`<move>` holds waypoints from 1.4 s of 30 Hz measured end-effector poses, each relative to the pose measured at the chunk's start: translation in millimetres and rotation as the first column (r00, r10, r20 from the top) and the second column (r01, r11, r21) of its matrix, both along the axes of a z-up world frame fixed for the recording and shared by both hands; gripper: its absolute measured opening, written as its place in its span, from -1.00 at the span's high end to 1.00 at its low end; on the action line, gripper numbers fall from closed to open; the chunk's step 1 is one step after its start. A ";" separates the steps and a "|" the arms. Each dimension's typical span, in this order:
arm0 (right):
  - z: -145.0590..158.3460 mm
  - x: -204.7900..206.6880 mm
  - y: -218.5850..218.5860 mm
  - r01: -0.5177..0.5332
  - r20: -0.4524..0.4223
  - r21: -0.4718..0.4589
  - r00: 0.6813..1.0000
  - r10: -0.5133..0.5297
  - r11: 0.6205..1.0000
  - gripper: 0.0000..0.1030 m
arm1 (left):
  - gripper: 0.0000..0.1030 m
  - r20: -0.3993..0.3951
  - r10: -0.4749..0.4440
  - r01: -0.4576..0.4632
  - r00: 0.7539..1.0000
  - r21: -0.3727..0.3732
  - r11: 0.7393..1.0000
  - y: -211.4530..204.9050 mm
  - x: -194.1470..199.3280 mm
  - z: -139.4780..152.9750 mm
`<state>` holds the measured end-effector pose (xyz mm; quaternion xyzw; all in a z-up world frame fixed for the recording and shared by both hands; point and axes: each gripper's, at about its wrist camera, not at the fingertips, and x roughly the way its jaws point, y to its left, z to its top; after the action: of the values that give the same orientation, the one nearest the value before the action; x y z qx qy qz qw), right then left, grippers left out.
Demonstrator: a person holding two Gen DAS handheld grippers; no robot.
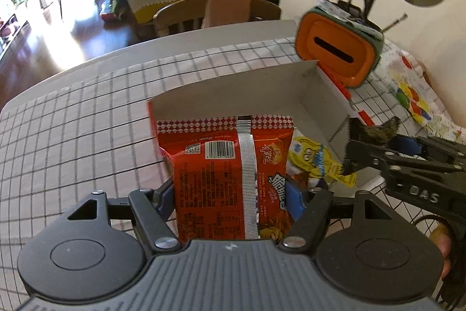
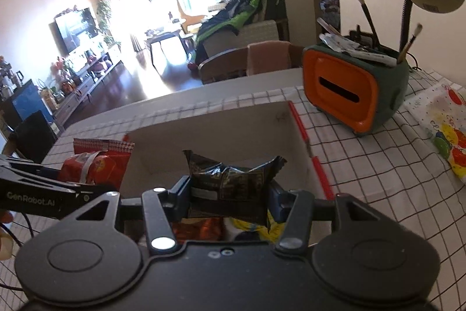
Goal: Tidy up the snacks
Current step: 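Lower both tools into the box and open them to release the packets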
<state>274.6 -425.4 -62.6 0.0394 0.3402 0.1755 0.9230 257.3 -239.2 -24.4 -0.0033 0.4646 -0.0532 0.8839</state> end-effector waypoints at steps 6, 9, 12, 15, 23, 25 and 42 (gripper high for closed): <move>-15.5 14.6 -1.9 -0.034 -0.049 -0.047 0.998 0.032 0.998 -0.01 | -0.40 -0.027 -0.031 0.032 0.999 0.029 0.999 -21.6 14.9 -12.0; -20.7 17.9 3.1 -0.067 -0.058 -0.076 0.996 0.063 0.995 -0.01 | -0.40 -0.044 -0.051 0.053 0.998 0.048 0.997 -28.3 19.7 -17.9; -27.6 23.5 7.2 -0.078 -0.074 -0.102 0.995 0.071 0.992 -0.01 | -0.40 -0.063 -0.058 0.062 0.996 0.073 0.995 -33.0 25.9 -26.7; -32.9 27.8 9.9 -0.087 -0.095 -0.108 0.993 0.076 0.990 -0.01 | -0.40 -0.088 -0.056 0.065 0.995 0.093 0.994 -35.2 32.0 -36.0; -44.1 30.7 15.5 -0.115 -0.120 -0.145 0.988 0.098 0.983 -0.03 | -0.40 -0.129 -0.054 0.067 0.990 0.098 0.993 -33.0 40.5 -48.5; -45.7 30.0 17.3 -0.123 -0.124 -0.152 0.987 0.104 0.981 -0.03 | -0.41 -0.135 -0.051 0.064 0.990 0.095 0.993 -31.8 42.0 -50.1; -38.0 19.4 11.2 -0.111 -0.121 -0.127 0.988 0.096 0.986 -0.24 | -0.47 -0.114 -0.021 0.029 0.993 0.067 0.997 -20.9 35.9 -47.6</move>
<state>294.0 -414.3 -100.5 -0.0299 0.4052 0.1976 0.8921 293.2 -260.1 -72.0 0.0296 0.5154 -0.0481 0.8551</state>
